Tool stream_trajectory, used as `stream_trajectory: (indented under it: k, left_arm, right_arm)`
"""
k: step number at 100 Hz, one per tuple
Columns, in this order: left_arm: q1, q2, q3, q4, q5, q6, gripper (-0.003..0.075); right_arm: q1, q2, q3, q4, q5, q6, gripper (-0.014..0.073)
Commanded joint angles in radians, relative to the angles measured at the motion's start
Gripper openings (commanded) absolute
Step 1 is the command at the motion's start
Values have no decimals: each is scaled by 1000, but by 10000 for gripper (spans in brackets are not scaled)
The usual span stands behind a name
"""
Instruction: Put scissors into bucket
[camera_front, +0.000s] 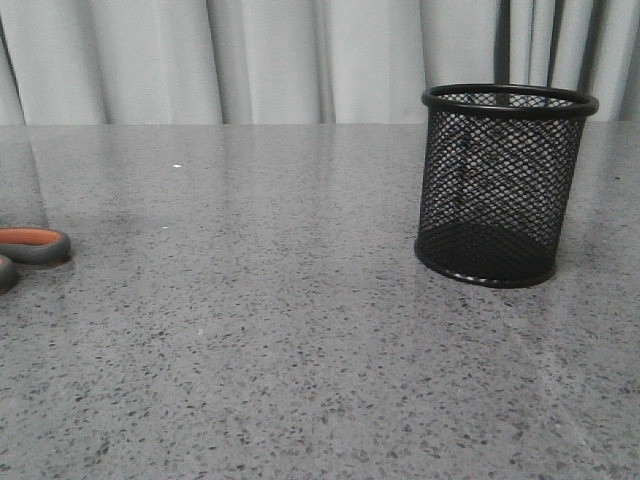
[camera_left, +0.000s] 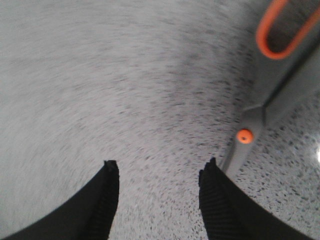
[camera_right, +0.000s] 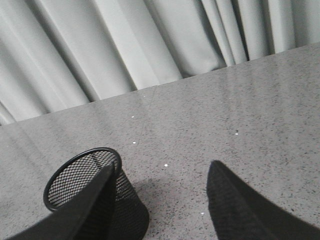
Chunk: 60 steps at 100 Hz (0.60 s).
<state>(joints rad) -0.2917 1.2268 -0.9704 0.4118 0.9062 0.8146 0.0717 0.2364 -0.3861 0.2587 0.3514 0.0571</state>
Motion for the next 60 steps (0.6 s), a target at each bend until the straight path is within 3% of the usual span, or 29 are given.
stream_trajectory:
  k: [1,34,60]
  left_arm:
    - [-10,53,-63,-21,31,136,347]
    - [51,217,-189,-404,164,646,347]
    - [106,229,-206,-447,176,664,347]
  right_arm:
    - [23,20,-36,-7,-91,-7,367]
    - [108,20,-36,-84,-82,-8,367]
    - [145,20,-36,-103,-74,-8,367]
